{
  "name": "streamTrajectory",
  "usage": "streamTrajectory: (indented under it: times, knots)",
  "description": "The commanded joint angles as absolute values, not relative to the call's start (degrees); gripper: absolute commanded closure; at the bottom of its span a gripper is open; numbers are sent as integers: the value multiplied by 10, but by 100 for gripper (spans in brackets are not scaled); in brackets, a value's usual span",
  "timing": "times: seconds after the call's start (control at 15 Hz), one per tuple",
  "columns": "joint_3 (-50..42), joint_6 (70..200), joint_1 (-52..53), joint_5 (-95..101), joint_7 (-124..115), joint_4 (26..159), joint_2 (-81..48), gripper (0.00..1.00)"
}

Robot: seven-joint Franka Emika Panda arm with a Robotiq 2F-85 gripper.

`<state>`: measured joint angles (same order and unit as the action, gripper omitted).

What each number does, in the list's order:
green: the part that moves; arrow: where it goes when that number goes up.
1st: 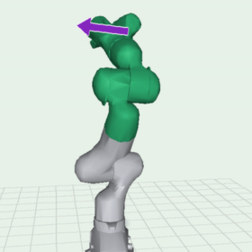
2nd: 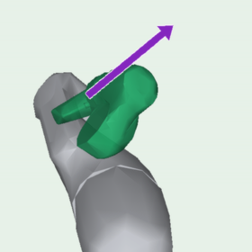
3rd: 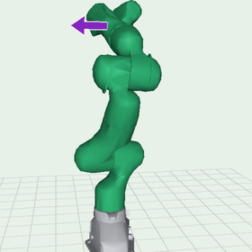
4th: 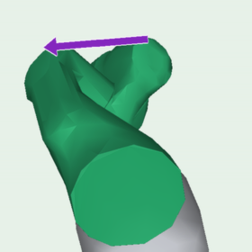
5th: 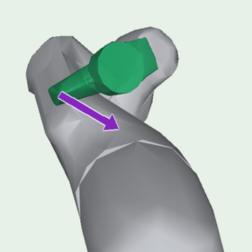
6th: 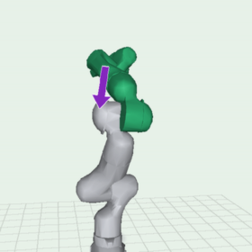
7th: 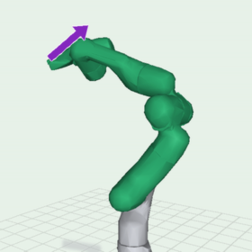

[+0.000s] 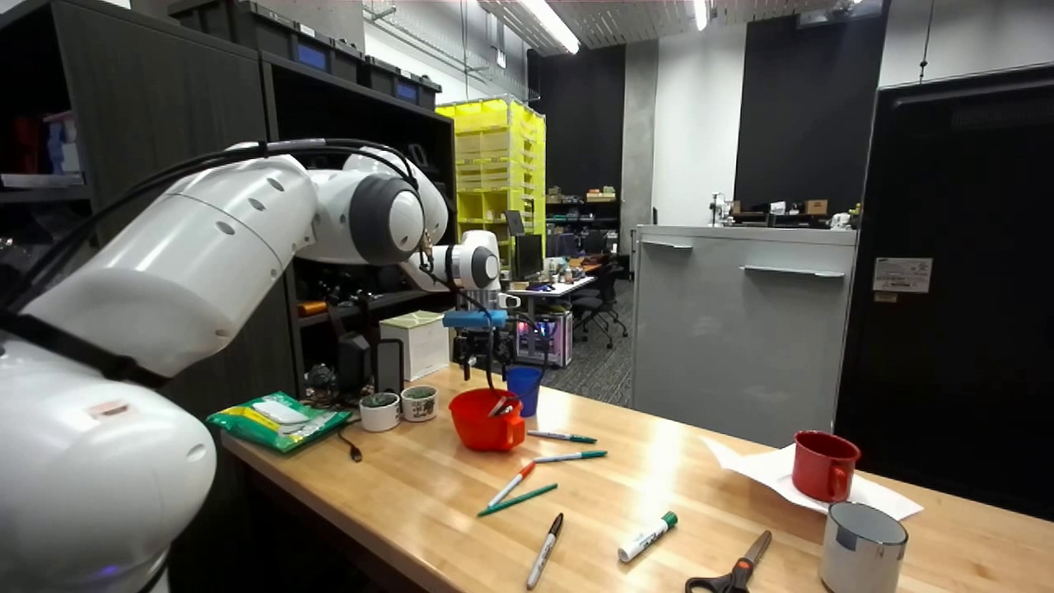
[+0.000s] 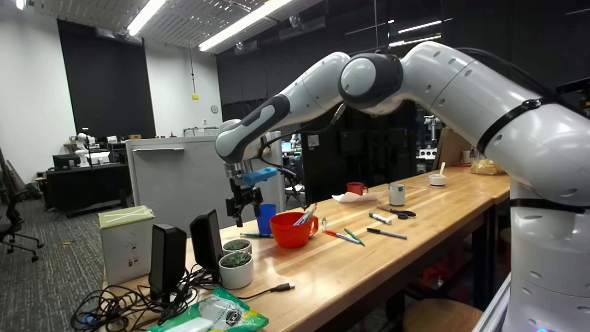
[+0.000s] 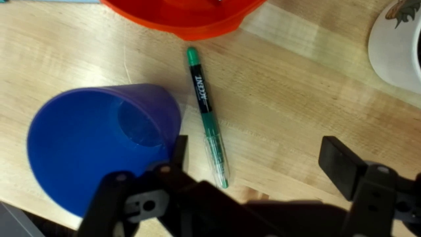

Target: Put one green pen in the orange bowl.

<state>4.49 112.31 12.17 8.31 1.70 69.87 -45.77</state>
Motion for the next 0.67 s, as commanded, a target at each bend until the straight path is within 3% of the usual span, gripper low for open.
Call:
streamTrajectory:
  times: [0.0,0.6]
  knots:
    - [34,1117,129,95,12,678,-472,0]
    - [13,1127,131,112,-18,681,-471,0]
